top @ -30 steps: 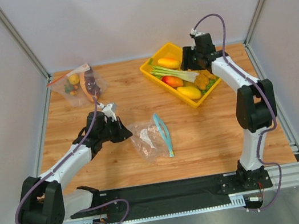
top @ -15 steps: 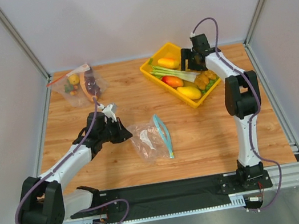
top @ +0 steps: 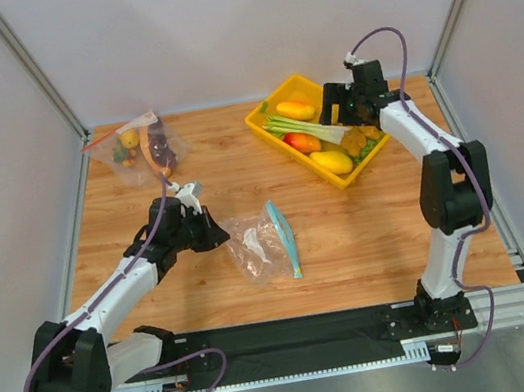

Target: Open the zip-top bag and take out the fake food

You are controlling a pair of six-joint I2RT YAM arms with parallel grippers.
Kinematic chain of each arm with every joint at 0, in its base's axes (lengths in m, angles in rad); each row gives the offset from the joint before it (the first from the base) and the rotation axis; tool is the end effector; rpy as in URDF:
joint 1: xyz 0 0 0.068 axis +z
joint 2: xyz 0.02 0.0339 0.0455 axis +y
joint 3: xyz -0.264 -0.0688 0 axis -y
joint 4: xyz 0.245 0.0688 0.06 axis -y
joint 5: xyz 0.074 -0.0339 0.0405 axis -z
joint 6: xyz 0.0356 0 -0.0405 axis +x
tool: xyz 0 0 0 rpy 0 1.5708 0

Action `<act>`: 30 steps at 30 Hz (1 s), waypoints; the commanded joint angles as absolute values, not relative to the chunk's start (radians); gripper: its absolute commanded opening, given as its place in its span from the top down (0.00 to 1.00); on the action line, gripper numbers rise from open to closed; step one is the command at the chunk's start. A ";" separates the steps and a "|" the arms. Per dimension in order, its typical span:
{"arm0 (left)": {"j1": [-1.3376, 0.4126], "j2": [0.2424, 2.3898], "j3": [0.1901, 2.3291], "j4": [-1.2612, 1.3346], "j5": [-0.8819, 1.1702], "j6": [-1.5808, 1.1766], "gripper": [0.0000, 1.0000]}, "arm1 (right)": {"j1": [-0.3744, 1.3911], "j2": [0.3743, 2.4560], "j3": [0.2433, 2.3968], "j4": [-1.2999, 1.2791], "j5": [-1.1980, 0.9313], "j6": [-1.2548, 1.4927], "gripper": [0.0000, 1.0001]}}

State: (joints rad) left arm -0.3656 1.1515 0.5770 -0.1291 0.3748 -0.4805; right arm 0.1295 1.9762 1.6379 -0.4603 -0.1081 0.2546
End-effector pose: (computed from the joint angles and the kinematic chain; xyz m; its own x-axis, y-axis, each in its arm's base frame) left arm 0.2125 -0.0953 0.2026 -0.8101 -0.1505 -0.5667 0.2469 0.7891 -0.5625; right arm 0.4472 0.0621 0.2530 -0.7386 0.1563 -0.6558 -0.0176 0.9680 0.2505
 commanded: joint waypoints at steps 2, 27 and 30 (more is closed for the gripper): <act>-0.360 1.120 0.610 -0.158 0.350 -0.463 1.00 | 0.127 1.694 1.470 -0.333 -0.170 0.278 0.03; -0.360 1.172 0.756 -0.293 0.200 -0.454 0.07 | 0.127 0.830 0.793 -0.543 -0.049 0.342 0.02; -0.359 1.148 0.782 -0.348 0.169 -0.446 0.01 | 0.127 0.824 0.805 -0.571 -0.041 0.336 0.02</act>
